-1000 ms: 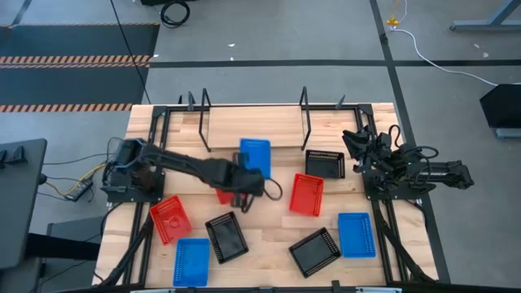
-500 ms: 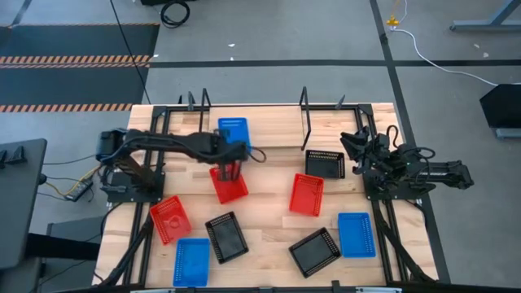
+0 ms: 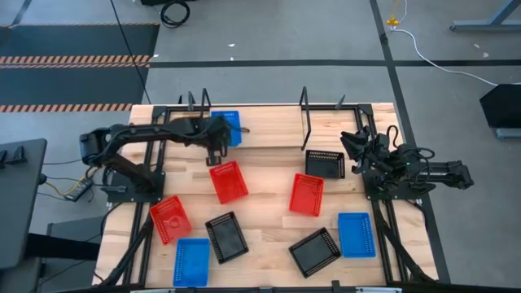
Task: Stack baskets on shelf by color
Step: Put the top blue basket on the shelf, then put the top red basket on the shelf
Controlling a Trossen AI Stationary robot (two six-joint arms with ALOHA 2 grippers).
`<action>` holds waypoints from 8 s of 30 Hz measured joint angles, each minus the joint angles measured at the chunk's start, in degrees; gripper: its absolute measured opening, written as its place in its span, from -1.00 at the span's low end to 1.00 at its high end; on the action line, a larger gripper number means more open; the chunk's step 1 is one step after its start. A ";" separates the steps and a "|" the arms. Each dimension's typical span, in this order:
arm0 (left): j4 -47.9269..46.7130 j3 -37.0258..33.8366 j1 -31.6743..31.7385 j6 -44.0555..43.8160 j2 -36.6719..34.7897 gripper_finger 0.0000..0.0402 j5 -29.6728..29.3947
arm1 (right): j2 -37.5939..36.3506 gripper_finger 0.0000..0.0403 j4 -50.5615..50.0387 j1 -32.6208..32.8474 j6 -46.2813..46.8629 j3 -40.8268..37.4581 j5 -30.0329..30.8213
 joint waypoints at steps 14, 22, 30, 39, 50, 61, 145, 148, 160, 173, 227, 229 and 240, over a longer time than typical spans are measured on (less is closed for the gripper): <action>-0.08 0.02 5.90 3.06 0.00 -0.84 1.67 | 0.00 -0.43 -0.28 0.00 0.02 0.00 0.15; -0.48 0.02 4.62 -0.34 0.00 -0.52 1.52 | 0.00 -0.43 -0.28 0.00 0.03 0.00 0.15; -0.90 2.06 1.58 -3.41 0.00 -0.38 0.24 | 0.00 -0.43 -0.28 0.00 0.00 0.00 0.16; 6.85 7.61 -3.23 -4.12 0.02 -0.41 -0.10 | 0.00 -0.43 -0.26 0.00 0.00 0.00 0.16; 22.53 7.65 0.18 -5.21 6.63 -0.41 -7.60 | 0.00 -0.43 -0.27 0.00 -0.26 0.00 0.51; 20.25 7.58 1.37 -3.95 14.25 -0.41 -8.16 | -0.02 -0.43 -0.41 -0.01 -1.28 0.00 0.64; -15.15 19.41 3.04 -10.94 14.99 -0.42 -5.18 | 0.00 -0.43 -0.74 0.00 -1.49 0.00 0.76; -15.11 19.41 3.05 -10.91 14.97 -0.42 -6.37 | -0.01 -0.43 -0.76 -0.02 -1.49 0.00 0.76; -23.98 30.22 1.47 -15.17 14.91 -0.42 -10.77 | -0.02 -0.43 -0.93 0.00 -1.53 0.00 0.76; -32.95 31.50 -17.75 -30.98 15.02 -0.42 0.46 | -0.01 -0.43 -1.64 -0.02 -1.05 0.00 0.78; -24.66 39.06 -34.19 -35.70 33.88 -0.97 4.30 | -0.02 -0.43 -1.65 -0.01 0.43 0.00 0.76; -24.81 41.87 -34.02 -33.37 33.86 -0.97 2.82 | -0.02 -0.43 -1.62 -0.01 0.47 0.00 0.76; -26.49 47.74 -27.25 -24.12 33.75 -0.97 -2.60 | -0.02 -0.43 -1.62 -0.01 1.51 0.00 0.74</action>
